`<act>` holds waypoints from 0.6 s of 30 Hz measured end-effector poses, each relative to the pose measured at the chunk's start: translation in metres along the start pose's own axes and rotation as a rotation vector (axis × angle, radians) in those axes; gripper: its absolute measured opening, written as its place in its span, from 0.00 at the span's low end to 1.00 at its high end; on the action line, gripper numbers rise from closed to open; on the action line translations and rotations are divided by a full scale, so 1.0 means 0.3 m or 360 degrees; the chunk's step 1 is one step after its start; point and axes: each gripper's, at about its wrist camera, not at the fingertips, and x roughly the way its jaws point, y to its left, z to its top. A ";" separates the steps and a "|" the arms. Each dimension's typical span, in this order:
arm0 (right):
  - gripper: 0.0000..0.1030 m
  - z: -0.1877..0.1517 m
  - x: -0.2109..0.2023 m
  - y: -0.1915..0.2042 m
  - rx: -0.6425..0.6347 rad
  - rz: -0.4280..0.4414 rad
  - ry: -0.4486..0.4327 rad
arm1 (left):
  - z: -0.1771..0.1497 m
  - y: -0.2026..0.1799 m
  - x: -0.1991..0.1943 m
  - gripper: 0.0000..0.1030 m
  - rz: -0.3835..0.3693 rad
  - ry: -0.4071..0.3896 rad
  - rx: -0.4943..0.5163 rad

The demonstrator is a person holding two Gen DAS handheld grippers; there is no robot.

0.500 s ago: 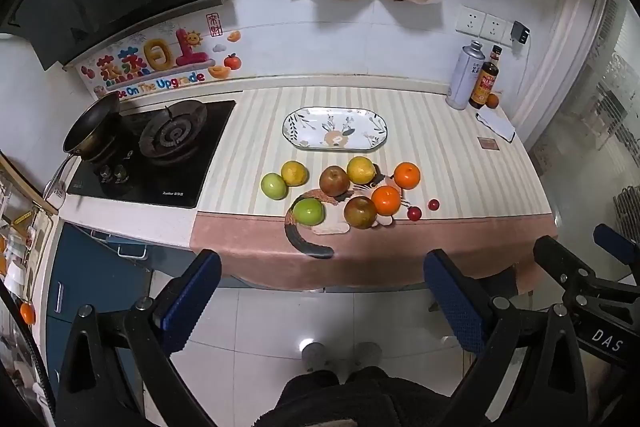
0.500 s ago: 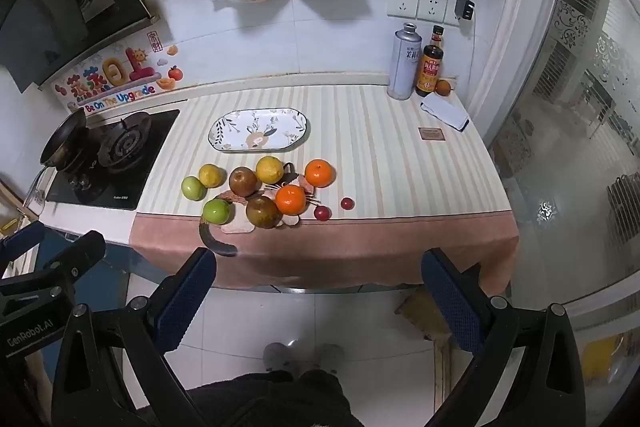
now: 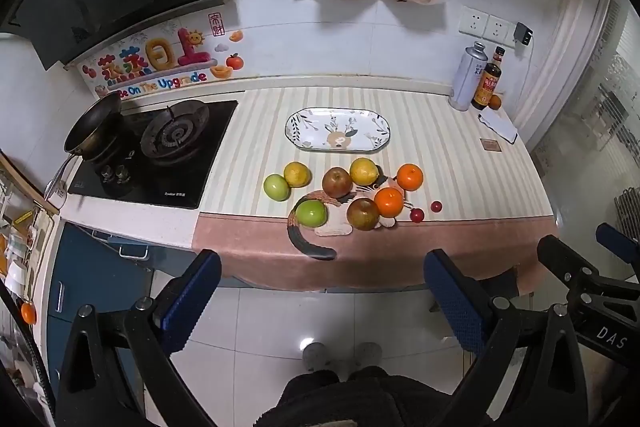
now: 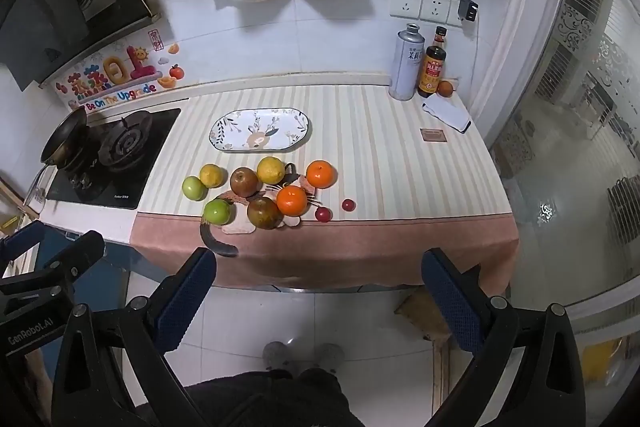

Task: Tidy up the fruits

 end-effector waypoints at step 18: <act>1.00 0.005 -0.008 0.019 -0.0027 0.0011 -0.0009 | 0.001 0.012 0.001 1.00 -0.0001 0.0009 -0.0005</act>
